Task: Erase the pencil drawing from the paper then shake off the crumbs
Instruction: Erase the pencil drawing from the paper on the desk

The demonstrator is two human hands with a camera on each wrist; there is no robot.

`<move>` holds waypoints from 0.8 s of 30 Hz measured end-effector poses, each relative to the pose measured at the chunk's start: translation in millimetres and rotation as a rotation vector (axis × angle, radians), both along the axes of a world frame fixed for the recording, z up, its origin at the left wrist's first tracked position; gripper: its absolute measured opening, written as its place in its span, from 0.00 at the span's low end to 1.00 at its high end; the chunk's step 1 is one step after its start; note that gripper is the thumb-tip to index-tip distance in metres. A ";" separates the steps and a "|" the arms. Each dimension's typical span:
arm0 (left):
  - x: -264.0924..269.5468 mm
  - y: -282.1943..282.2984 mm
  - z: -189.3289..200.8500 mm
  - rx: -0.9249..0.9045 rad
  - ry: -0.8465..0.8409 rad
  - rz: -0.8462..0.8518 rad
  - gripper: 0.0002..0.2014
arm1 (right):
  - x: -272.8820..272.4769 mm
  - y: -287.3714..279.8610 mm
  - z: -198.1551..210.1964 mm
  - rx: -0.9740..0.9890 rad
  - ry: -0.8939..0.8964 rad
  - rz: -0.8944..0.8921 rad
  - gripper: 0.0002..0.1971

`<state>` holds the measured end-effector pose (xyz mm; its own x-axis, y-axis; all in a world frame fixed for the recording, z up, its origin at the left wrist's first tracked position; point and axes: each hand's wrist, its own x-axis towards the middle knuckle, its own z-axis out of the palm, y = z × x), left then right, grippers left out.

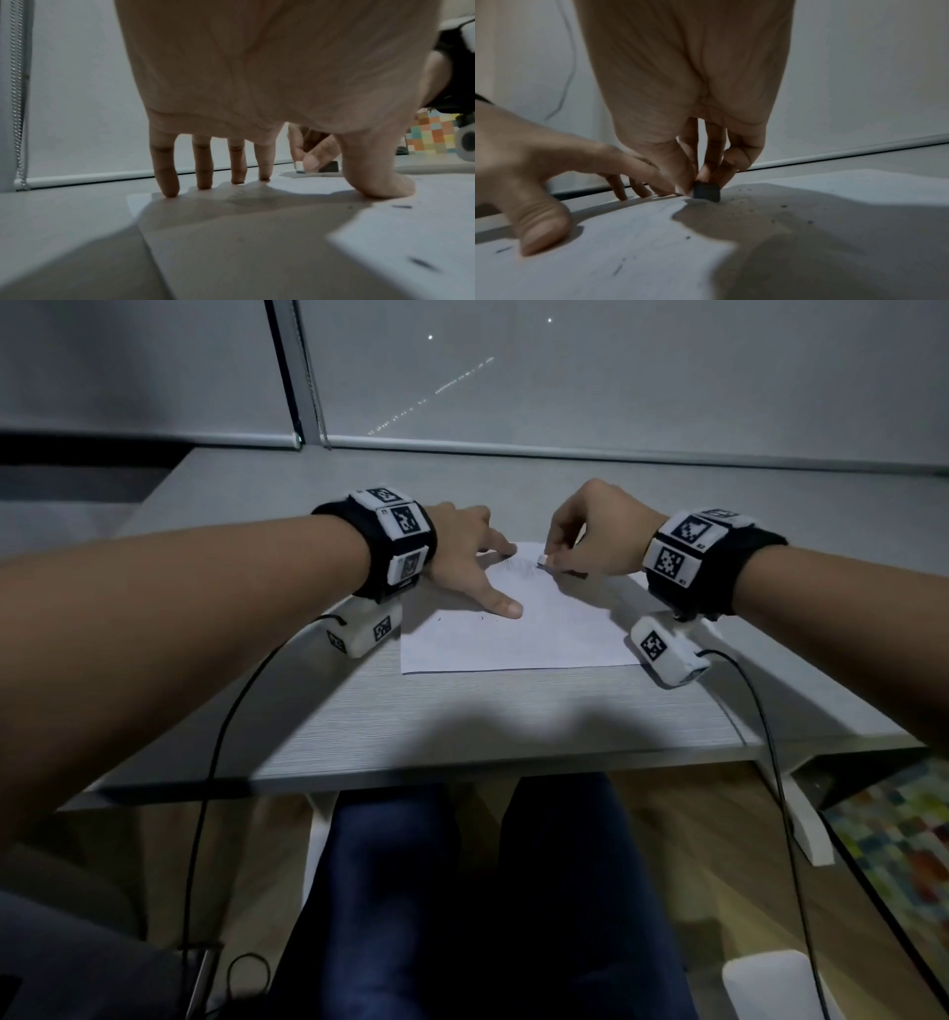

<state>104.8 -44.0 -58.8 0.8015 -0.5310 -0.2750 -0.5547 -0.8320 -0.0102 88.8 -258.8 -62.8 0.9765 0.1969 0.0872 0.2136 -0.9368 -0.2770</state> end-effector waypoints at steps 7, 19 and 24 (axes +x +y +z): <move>1.4 -6.8 2.6 0.024 0.024 0.054 0.58 | 4.9 11.3 -3.9 -0.043 0.003 -0.012 0.05; 5.1 -17.4 2.8 0.076 0.028 0.099 0.62 | -5.5 20.0 -5.6 -0.072 0.016 0.107 0.06; 4.3 -19.4 2.6 0.104 0.023 0.122 0.60 | 9.4 6.3 1.5 -0.079 -0.024 -0.040 0.05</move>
<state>109.1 -63.4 -56.2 0.8512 -0.3979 -0.3423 -0.4507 -0.8884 -0.0879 98.2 -252.5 -61.4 0.9816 0.1647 0.0967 0.1810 -0.9636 -0.1969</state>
